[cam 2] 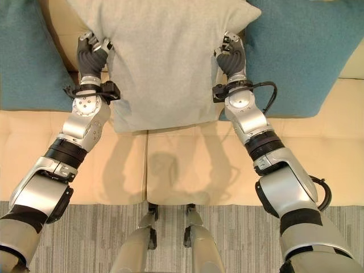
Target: Pick up all the scattered cushions and arrange them neatly on the sofa.
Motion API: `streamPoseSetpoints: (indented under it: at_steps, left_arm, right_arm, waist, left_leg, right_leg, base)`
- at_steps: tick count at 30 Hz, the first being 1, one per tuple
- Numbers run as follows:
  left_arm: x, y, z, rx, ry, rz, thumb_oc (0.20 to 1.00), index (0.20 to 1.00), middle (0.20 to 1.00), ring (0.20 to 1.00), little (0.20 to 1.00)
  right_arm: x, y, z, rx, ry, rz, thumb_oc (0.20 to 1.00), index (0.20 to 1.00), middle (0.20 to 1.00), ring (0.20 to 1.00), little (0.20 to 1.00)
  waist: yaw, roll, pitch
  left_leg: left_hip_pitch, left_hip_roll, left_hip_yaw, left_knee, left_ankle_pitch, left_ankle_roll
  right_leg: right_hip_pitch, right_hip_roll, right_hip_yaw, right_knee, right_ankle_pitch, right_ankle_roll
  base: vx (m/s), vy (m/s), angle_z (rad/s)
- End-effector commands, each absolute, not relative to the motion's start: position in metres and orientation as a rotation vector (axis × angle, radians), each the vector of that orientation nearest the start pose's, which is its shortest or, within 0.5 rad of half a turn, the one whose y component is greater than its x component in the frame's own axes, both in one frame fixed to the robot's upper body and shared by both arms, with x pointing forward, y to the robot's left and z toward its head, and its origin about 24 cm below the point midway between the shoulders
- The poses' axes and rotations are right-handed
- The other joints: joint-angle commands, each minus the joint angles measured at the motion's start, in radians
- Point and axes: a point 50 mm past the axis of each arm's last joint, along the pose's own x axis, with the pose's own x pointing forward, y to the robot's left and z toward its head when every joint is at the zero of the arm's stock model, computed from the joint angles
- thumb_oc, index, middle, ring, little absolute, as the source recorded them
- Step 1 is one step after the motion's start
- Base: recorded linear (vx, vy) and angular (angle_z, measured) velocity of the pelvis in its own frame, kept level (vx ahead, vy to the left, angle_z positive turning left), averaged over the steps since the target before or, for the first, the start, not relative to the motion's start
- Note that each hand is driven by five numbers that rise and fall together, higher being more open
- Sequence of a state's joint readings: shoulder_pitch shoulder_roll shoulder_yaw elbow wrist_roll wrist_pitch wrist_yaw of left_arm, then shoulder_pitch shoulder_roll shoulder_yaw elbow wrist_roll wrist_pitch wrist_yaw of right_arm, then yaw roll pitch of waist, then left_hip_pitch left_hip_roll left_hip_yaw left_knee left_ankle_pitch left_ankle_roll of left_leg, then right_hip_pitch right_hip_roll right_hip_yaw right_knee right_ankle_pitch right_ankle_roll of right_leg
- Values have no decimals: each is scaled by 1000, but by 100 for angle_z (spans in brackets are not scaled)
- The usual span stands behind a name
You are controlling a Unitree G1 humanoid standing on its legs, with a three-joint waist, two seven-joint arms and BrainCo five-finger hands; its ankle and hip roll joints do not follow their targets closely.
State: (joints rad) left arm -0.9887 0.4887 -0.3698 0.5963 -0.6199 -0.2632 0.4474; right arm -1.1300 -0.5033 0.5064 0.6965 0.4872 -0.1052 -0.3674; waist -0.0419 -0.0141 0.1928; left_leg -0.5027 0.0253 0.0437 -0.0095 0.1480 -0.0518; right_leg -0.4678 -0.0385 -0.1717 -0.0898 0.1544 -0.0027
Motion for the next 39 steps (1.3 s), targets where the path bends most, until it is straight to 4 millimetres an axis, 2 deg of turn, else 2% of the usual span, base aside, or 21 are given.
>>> streamPoseSetpoints:
  at_steps: [1, 6, 8, 9, 20, 27, 35, 38, 39]
  left_arm:
    - [370, 137, 312, -98, -818, 30, 200, 200, 200, 200, 200]
    - [375, 139, 313, -87, -796, 41, 200, 200, 200, 200, 200]
    - [378, 135, 318, -78, -792, 34, 200, 200, 200, 200, 200]
    - [378, 132, 327, -65, -808, 26, 200, 200, 200, 200, 200]
    - [379, 122, 350, 29, -839, -12, 200, 200, 200, 200, 200]
    - [382, 114, 350, 30, -819, -38, 200, 200, 200, 200, 200]
    - [382, 125, 342, -1, -803, -8, 200, 200, 200, 200, 200]
    - [387, 143, 334, 14, -774, 55, 200, 200, 200, 200, 200]
    - [387, 143, 334, 14, -774, 55, 200, 200, 200, 200, 200]
  right_arm:
    - [380, -79, 325, -133, -742, 123, 200, 200, 200, 200, 200]
    - [378, -67, 324, -127, -740, 149, 200, 200, 200, 200, 200]
    - [379, -65, 324, -128, -735, 149, 200, 200, 200, 200, 200]
    - [378, -62, 325, -126, -739, 155, 200, 200, 200, 200, 200]
    - [378, -60, 321, -137, -737, 160, 200, 200, 200, 200, 200]
    - [380, -62, 317, -140, -725, 150, 200, 200, 200, 200, 200]
    - [379, -65, 317, -150, -734, 141, 200, 200, 200, 200, 200]
    - [379, -73, 323, -152, -758, 111, 200, 200, 200, 200, 200]
    - [379, -73, 323, -152, -758, 111, 200, 200, 200, 200, 200]
  waist:
    - [16, -29, -10]
    - [20, -24, 8]
    - [16, -23, 10]
    - [12, -21, 12]
    - [-23, -3, -3]
    - [-45, 8, -16]
    - [-42, 6, -14]
    - [-40, 8, 6]
    - [-40, 8, 6]
  left_leg:
    - [55, 14, 39, -78, -8, -75]
    - [57, 9, 43, -78, -12, -80]
    - [47, 6, 47, -78, -6, -81]
    - [41, 8, 51, -78, -9, -83]
    - [8, 5, 68, -78, -6, -85]
    - [12, 0, 86, -78, -16, -82]
    - [5, 0, 96, -78, -13, -78]
    - [-25, 2, 90, -78, 2, -82]
    - [-26, 2, 90, -78, 3, -82]
  right_leg:
    - [20, -17, 26, 3, -25, 147]
    - [25, -24, 15, 3, -28, 148]
    - [13, -26, 14, 3, -20, 150]
    - [7, -27, 16, 3, -19, 153]
    - [-41, -32, 34, 3, 0, 160]
    - [-49, -36, 44, 3, 7, 165]
    - [-65, -35, 46, 3, 19, 169]
    - [-96, -34, 43, 3, 27, 166]
    - [-97, -34, 42, 3, 27, 165]
  base:
    - [11, 30, 17]
    - [16, 23, 9]
    - [-11, 27, 11]
    - [-2, 30, 9]
    - [0, 28, -2]
    - [-8, 31, -6]
    - [-21, 2, 1]
    - [-49, -19, -27]
    - [-48, -18, 9]
